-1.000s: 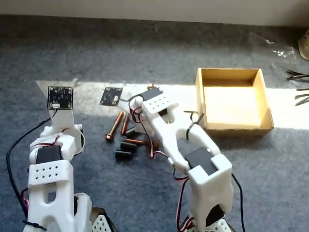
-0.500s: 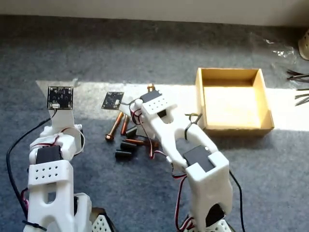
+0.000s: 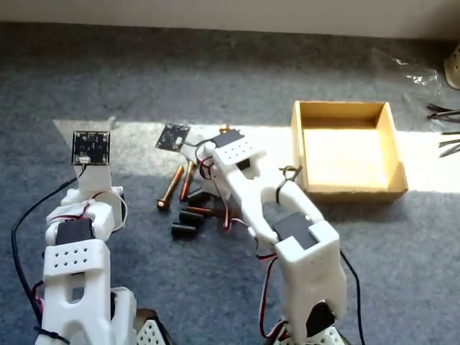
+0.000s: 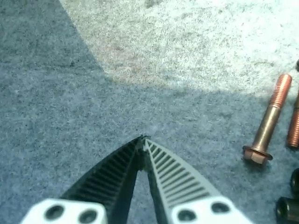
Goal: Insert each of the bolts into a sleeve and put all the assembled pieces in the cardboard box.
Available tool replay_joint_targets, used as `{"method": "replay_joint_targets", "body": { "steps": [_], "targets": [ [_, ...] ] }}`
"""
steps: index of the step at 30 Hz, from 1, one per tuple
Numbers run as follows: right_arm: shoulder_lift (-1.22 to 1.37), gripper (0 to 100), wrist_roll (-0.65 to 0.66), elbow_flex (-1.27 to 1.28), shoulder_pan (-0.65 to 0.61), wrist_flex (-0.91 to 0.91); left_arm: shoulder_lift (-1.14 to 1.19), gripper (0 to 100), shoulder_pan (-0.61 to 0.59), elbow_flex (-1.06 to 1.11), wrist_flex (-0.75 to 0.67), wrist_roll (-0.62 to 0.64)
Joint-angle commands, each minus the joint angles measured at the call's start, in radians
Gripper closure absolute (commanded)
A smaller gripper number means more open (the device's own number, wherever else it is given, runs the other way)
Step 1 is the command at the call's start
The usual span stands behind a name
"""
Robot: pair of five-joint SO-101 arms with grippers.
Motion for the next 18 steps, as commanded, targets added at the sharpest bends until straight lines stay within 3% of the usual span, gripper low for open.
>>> {"method": "replay_joint_targets", "body": {
  "steps": [1,7,18],
  "targets": [
    [0.001,98.5,-0.002,0.004,-0.002,0.053,-0.002,99,-0.015,-0.007,-0.018,0.005],
    [-0.008,99.3,-0.011,-0.002,0.001,0.088,-0.002,99,-0.015,-0.007,-0.018,0.005],
    [-0.209,99.5,-0.221,-0.004,0.004,0.104,0.002,99,-0.015,-0.005,-0.020,0.005]
  ]
}}
